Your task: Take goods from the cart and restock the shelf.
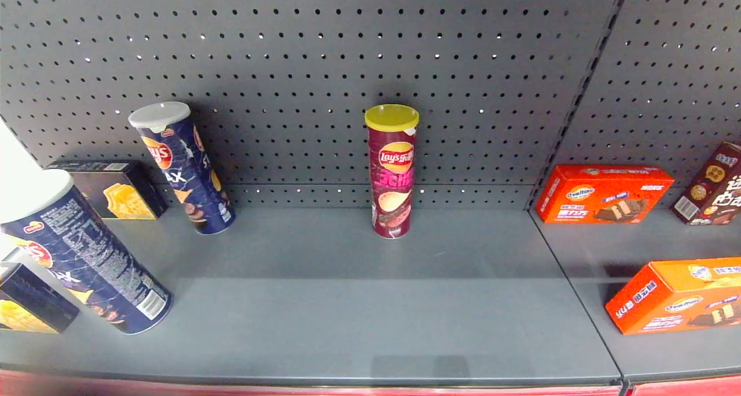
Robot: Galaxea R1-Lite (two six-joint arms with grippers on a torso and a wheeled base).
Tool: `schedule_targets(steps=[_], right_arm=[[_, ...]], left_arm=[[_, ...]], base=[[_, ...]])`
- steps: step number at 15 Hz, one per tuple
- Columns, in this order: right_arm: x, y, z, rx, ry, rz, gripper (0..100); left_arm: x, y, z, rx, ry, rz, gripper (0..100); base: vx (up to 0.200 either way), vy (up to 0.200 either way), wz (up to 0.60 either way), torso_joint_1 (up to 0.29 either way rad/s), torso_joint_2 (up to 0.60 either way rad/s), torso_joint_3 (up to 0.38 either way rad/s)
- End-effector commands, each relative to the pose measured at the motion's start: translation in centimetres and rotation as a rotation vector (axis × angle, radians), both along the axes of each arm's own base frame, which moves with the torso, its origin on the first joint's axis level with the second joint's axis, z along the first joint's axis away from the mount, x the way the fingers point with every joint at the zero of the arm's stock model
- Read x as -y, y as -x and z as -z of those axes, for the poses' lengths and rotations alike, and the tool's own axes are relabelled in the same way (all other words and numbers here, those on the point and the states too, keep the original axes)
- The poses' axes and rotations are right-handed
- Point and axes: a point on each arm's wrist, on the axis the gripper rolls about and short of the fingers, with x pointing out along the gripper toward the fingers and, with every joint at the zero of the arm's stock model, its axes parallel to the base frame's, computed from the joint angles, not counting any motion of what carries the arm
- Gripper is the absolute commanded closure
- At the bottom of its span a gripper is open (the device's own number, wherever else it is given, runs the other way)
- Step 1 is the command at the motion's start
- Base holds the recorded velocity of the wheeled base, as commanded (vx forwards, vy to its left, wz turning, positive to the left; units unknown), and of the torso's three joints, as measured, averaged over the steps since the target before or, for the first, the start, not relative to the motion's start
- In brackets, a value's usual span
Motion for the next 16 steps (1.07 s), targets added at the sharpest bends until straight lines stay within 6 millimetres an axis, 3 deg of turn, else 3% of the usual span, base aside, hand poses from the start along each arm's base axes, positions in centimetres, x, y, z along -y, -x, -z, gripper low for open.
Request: schedule_targets(steps=[1,16], right_arm=[[0.0,0.0,0.0,0.0,-0.001,0.0,0],[0.0,0.0,0.0,0.0,-0.001,0.0,0]], left_arm=[[0.0,0.0,0.0,0.0,0.0,0.0,0],[0.0,0.0,0.0,0.0,0.0,0.0,0]], base=[[0.0,0.0,0.6,0.002,0.0,0.002],[0.0,0.0,0.6,0.003,0.0,0.003]])
